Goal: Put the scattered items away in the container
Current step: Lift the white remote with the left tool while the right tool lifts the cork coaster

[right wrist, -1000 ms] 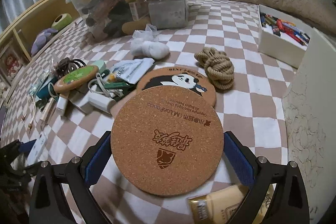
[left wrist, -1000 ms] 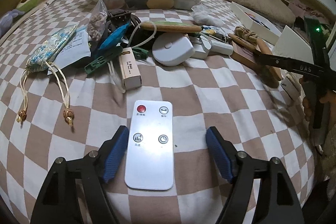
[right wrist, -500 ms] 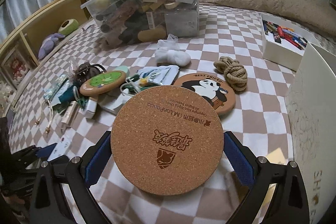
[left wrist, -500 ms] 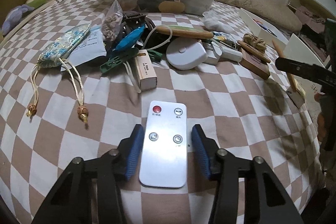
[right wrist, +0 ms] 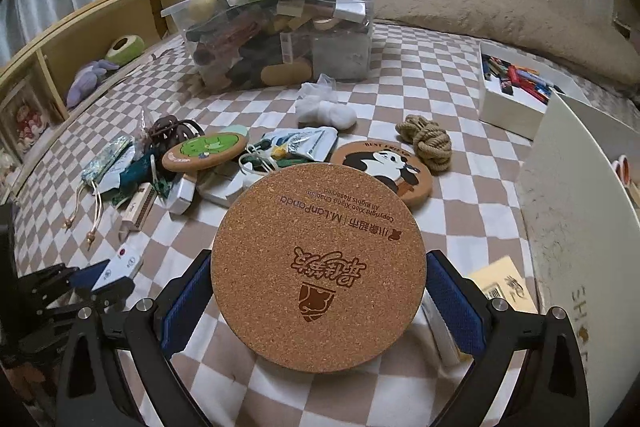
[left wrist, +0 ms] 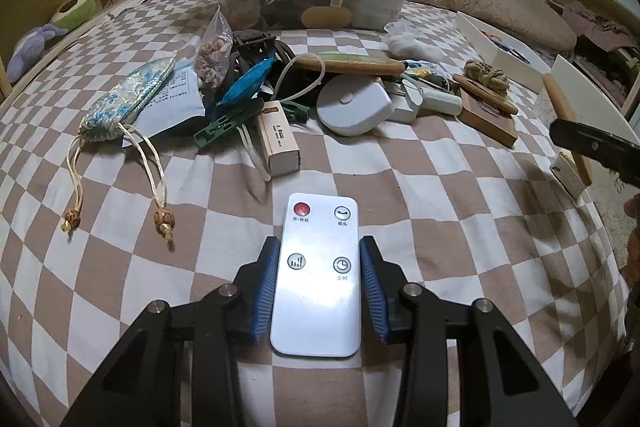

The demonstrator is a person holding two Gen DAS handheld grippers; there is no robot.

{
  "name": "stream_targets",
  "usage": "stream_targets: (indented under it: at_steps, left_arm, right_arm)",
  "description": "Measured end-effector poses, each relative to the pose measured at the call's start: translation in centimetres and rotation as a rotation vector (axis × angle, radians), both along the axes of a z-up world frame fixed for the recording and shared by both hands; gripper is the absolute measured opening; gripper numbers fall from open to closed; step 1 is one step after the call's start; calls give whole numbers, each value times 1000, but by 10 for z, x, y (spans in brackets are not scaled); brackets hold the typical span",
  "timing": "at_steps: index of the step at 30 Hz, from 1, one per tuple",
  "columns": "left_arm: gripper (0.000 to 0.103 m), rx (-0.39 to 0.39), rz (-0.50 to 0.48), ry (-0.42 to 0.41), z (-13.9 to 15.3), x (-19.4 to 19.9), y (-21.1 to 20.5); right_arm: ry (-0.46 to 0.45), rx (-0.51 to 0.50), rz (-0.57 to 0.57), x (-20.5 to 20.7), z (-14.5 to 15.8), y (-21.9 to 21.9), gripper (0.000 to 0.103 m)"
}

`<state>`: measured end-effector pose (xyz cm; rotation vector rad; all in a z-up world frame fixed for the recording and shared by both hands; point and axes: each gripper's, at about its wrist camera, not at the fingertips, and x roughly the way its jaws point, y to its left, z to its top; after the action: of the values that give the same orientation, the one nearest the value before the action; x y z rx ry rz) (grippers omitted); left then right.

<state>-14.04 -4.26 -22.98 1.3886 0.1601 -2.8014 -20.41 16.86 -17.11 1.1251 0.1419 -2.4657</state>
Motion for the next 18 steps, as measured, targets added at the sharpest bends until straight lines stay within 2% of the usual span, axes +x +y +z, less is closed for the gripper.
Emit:
stream_targets:
  at_steps: [6,18]
  left_arm:
    - [39,7,-2,3,2,1,1]
    - [39,34,-44,34,16,15,13]
  right_arm:
    - [-10,-14,-27,9,0,6,101]
    - [-26,37,-64,37,-3,9,101]
